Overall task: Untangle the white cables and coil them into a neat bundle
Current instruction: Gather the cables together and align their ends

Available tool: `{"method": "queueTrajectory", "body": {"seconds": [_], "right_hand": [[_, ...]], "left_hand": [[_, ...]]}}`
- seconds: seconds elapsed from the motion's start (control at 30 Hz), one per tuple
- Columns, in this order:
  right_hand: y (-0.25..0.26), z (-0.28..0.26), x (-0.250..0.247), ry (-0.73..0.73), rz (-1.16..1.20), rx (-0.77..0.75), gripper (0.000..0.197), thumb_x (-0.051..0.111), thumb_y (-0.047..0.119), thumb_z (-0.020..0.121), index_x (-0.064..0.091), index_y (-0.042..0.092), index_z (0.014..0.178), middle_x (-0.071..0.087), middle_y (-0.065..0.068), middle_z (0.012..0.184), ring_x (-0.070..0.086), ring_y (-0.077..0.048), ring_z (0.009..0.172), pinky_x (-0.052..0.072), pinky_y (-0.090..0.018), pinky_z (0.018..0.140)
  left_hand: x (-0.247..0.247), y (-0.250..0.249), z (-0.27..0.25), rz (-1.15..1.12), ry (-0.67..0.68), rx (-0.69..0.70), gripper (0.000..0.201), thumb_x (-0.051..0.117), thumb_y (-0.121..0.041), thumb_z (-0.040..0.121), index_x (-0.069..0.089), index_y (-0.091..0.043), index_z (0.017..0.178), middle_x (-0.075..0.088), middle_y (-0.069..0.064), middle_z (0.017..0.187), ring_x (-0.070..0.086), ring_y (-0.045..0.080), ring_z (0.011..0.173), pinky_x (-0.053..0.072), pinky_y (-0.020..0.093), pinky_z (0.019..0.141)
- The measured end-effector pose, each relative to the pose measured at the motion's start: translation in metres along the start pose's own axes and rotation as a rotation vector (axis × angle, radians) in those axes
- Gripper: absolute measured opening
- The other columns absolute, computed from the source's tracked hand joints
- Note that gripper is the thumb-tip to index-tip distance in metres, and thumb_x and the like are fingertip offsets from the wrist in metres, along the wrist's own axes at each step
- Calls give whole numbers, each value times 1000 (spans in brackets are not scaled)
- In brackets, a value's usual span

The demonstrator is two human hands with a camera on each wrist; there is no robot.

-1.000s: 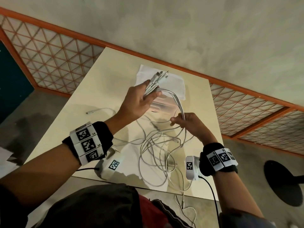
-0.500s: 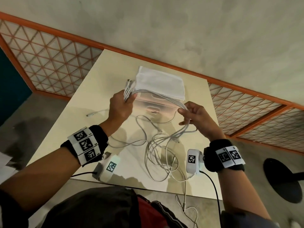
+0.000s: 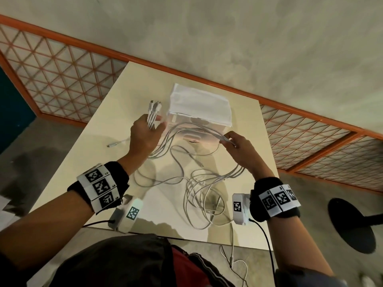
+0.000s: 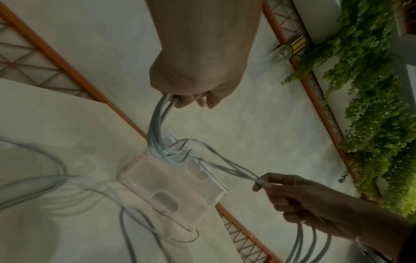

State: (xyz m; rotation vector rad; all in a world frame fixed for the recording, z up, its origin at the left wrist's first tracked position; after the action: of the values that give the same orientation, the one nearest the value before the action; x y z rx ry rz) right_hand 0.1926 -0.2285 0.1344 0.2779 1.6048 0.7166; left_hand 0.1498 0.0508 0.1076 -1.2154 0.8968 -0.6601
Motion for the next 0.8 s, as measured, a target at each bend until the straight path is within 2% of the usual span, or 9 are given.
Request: {"method": "queueTrajectory", "body": {"seconds": [0.1,0.17,0.27,0.33,0.4,0.5,0.57,0.67,0.8], "right_hand": [[4,3,5,21,-78,-13,20,52,20,95,62,4,100,55,-5,64,45,-9,51,35,-12,51],[15,4,12,62,-95,-38,20,53,20,94,66,5,101,53,4,60,48,-6,52,36,-9,52],[42,1,21,151,27,-92,22,56,20,94,68,4,101,50,16,58,50,-1,49,34,-6,50],[62,-2,20,185,174,-120,23,56,22,95,69,4,101,46,14,54,45,1,46,33,-7,48],[73,-4,12,196,252,-127,25,55,25,95,70,6,100,43,8,56,40,0,45,31,-8,46],[76,-9,9,249,282,-145,21,55,25,95,70,9,95,43,3,58,37,-2,44,30,-13,46],[66,-11,9,247,377,-115,18,58,22,93,67,7,97,46,7,56,38,-3,48,31,-16,48],[45,-12,16,238,439,-70,21,64,16,89,62,-3,97,49,9,52,41,-7,49,33,-17,48],[1,-13,39,269,334,67,47,63,32,88,50,-7,66,44,1,46,39,-11,44,35,-18,50]], "left_hand": [[12,-35,-7,-65,103,184,23,59,-28,89,66,-7,82,62,15,65,55,22,61,42,31,61],[32,-58,-18,-67,254,297,22,54,-31,92,68,-15,93,66,6,73,61,22,68,47,34,64],[63,-78,-40,113,395,491,27,46,-26,96,62,-19,116,64,3,110,59,13,97,44,28,80],[81,-69,-43,93,489,421,30,41,-24,98,58,-15,122,62,7,118,56,13,105,41,25,88],[94,-54,-43,29,577,279,33,37,-30,98,61,-11,111,66,12,105,61,17,98,43,30,88],[103,-46,-47,-29,701,169,28,36,-24,101,56,-18,82,54,-1,71,51,-6,57,38,10,59],[99,-54,-47,-85,682,160,28,36,-23,101,48,-25,76,40,-8,60,43,-4,42,32,9,45],[84,-72,-35,-143,550,231,28,36,-27,100,41,-25,72,30,-6,53,33,2,38,25,15,42],[70,-91,-18,-349,458,227,29,35,-32,99,39,-29,70,30,-12,52,26,2,40,23,11,39]]}}
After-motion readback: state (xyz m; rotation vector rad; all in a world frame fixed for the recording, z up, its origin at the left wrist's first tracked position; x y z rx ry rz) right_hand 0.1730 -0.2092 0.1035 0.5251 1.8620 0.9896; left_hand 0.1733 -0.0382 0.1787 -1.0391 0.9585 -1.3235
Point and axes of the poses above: each hand's wrist, its own z-axis towards the middle knuckle, its own x-axis out of the palm, y = z × x, the point moved 10 cm from there along z, towards the middle knuckle
